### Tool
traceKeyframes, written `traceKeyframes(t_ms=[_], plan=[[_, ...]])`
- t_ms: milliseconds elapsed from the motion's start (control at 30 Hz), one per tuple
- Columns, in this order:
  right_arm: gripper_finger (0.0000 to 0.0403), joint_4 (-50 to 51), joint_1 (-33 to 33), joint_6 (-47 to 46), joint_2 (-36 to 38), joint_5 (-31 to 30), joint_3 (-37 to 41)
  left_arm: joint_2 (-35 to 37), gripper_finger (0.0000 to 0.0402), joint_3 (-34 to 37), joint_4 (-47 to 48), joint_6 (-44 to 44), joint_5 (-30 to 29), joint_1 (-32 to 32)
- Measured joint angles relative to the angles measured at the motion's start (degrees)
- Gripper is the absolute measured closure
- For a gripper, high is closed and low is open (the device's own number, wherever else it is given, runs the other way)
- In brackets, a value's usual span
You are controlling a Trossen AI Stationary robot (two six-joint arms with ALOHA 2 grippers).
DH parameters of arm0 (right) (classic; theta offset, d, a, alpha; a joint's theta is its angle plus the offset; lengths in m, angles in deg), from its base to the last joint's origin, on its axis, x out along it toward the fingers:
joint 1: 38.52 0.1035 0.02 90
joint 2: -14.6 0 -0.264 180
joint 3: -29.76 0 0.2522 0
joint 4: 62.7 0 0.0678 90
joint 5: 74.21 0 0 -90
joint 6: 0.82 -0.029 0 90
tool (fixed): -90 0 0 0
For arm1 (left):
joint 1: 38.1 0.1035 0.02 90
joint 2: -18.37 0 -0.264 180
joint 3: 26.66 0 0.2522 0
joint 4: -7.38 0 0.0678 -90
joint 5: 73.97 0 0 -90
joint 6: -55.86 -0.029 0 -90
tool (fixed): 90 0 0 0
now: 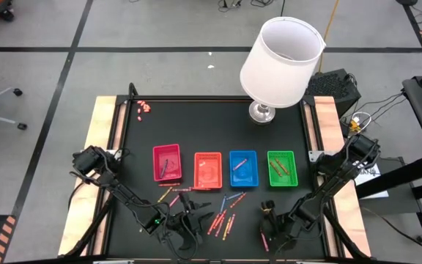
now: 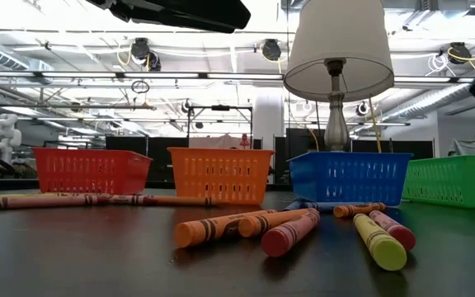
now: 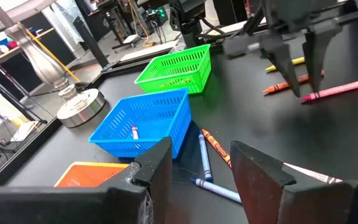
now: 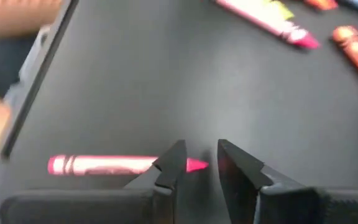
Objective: Sort crayons
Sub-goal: Put the red crayon into the blue bin
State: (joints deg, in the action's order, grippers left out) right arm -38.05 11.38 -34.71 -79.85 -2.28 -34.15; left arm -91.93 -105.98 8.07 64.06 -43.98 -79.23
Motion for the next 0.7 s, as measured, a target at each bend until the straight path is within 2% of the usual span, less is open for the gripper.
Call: traceKeyframes(t_ms=[233, 433, 567, 700], plan=[[0.0318, 6.09, 0.9, -19.58, 1.06, -1.34, -8.09, 0.0, 0.024, 0.0, 0.1, 0.07, 0.0, 0.0], [0.0267, 11.55, 2.97, -31.15, -0.52, -1.45, -14.14, 0.0, 0.024, 0.0, 0.1, 0.38, 0.0, 0.0], [0.0227, 11.96, 3.09, -34.79, -2.98, 0.23, -16.66, 0.0, 0.024, 0.0, 0.1, 0.38, 0.0, 0.0], [0.0194, 15.96, 2.87, -44.41, -5.49, 0.41, -18.64, 0.0, 0.024, 0.0, 0.1, 0.38, 0.0, 0.0]])
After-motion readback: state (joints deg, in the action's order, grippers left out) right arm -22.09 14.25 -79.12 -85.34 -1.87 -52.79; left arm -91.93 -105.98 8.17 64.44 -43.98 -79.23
